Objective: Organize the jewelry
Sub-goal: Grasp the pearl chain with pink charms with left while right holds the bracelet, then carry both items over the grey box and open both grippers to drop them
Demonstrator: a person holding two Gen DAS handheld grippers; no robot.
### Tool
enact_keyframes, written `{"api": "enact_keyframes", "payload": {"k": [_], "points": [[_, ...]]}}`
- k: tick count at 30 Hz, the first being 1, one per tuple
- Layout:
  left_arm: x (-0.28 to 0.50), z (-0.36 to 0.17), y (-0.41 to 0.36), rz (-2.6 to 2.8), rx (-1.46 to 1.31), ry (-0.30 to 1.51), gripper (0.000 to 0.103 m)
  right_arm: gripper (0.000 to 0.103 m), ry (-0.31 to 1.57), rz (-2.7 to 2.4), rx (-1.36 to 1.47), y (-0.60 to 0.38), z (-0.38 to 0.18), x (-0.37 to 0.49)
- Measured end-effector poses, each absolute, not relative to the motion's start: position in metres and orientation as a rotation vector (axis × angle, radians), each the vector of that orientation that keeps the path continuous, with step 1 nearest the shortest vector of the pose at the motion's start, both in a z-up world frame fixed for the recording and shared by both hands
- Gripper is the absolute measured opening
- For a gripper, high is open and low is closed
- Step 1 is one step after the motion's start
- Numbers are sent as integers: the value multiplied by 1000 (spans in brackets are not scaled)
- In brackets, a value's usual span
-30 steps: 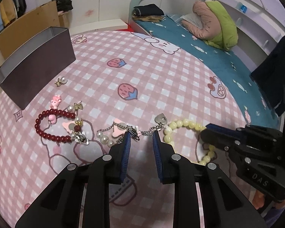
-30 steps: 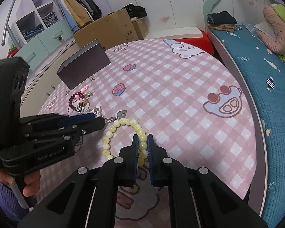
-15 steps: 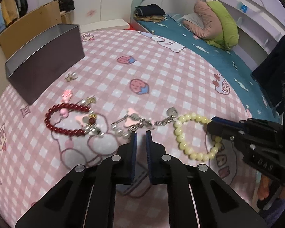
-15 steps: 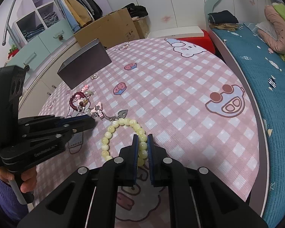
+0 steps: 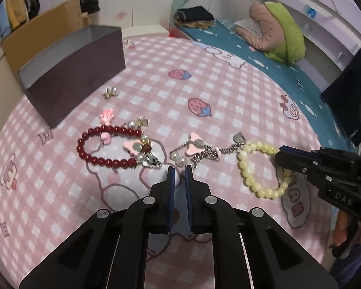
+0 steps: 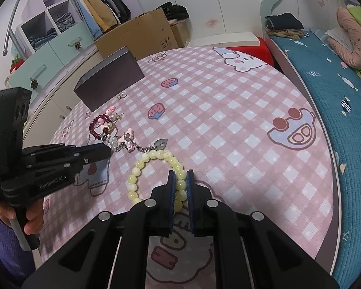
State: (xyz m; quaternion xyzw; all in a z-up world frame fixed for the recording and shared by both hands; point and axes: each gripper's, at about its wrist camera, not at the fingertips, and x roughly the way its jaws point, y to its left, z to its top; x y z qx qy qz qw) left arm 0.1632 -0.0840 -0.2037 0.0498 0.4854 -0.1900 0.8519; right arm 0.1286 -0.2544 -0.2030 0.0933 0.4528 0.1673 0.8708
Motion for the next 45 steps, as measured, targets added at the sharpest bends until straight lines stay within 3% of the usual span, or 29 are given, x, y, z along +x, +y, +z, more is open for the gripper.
{"api": "enact_keyframes", "payload": {"k": [4,5,6,7,10,16,20,25,39,45], "points": [[166,-203,-85,-418,95,1028,16,10,946,349,193,-255,-203,129],[166,-202,-86,-422,103,1024,28,10,947,350,194,-255,-203,129],[166,-202,-86,-415,112,1017,53,9,947,351,194,-255,-203,129],[165,-201,-87,-408,126,1000,62,9,947,351,195,-255,-203,129],[165,-199,-92,-403,159,972,66,9,948,351,196,-254,-203,130],[173,-208,-101,-400,223,974,63,10,949,352,202,-254,-204,131],[179,-207,-100,-380,239,969,31,10,949,350,200,-254,-204,132],[181,-207,-92,-361,239,958,10,10,947,342,206,-255,-205,133],[180,-201,-70,-396,97,970,10,9,937,306,209,-252,-198,132],[164,-162,-59,-435,51,878,10,9,889,306,206,-249,-176,129]]}}
